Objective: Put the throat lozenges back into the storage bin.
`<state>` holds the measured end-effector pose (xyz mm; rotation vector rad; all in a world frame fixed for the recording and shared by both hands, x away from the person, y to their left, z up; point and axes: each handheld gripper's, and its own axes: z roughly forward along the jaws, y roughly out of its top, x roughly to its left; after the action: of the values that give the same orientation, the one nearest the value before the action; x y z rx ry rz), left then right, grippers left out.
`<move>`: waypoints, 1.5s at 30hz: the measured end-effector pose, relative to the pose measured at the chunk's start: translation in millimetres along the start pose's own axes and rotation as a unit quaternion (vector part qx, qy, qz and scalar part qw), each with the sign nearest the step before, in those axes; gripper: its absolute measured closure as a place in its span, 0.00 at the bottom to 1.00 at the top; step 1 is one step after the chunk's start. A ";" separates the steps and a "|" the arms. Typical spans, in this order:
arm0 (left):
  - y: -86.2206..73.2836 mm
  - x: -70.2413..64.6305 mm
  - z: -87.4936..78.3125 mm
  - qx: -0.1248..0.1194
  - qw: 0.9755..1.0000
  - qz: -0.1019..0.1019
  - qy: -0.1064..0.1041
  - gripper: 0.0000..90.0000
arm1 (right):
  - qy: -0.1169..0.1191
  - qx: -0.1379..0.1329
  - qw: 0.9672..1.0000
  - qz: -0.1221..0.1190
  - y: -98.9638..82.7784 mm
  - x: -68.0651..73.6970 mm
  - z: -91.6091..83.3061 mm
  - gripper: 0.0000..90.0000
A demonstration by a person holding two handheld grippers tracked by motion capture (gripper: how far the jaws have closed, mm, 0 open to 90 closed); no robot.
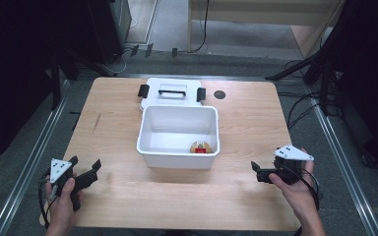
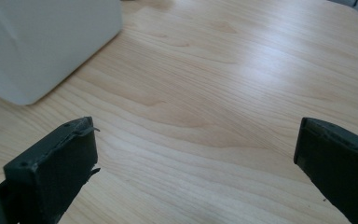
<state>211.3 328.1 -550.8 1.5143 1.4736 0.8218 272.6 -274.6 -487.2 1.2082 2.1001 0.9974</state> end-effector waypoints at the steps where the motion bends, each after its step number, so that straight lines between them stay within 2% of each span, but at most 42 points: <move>1: 0.0 0.0 0.0 0.000 1.000 0.000 0.000 0.16 | -0.005 -0.002 1.000 0.004 -2.9 -0.9 0.1 0.00; 2: 0.0 -0.1 0.0 0.000 1.000 0.000 0.000 0.16 | -0.012 -0.005 1.000 0.012 -9.1 -2.9 -0.1 0.00; 5: 0.0 0.0 0.0 0.000 1.000 0.000 0.001 0.16 | -0.015 -0.007 1.000 0.018 -15.5 -4.9 -0.2 0.00; 11: 0.0 0.1 0.0 0.000 1.000 -0.001 0.001 0.16 | -0.032 -0.035 0.998 0.028 -33.5 -10.8 -3.3 0.00; 14: 0.0 0.3 -0.1 0.000 1.000 -0.002 -0.001 0.16 | -0.038 -0.039 0.998 0.033 -42.2 -14.0 -4.4 0.00; 28: 0.0 0.3 -0.1 -0.001 1.000 -0.002 -0.001 0.16 | -0.046 -0.032 0.997 0.046 -72.2 -21.0 -14.4 0.00; 45: 0.0 0.0 0.0 0.000 1.000 0.000 0.000 0.16 | -0.056 -0.032 0.995 0.071 -96.8 -33.1 -30.0 0.00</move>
<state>211.2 328.1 -550.8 1.5134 1.4732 0.8222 217.9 -346.1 -544.3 1.3642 1.9040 1.0255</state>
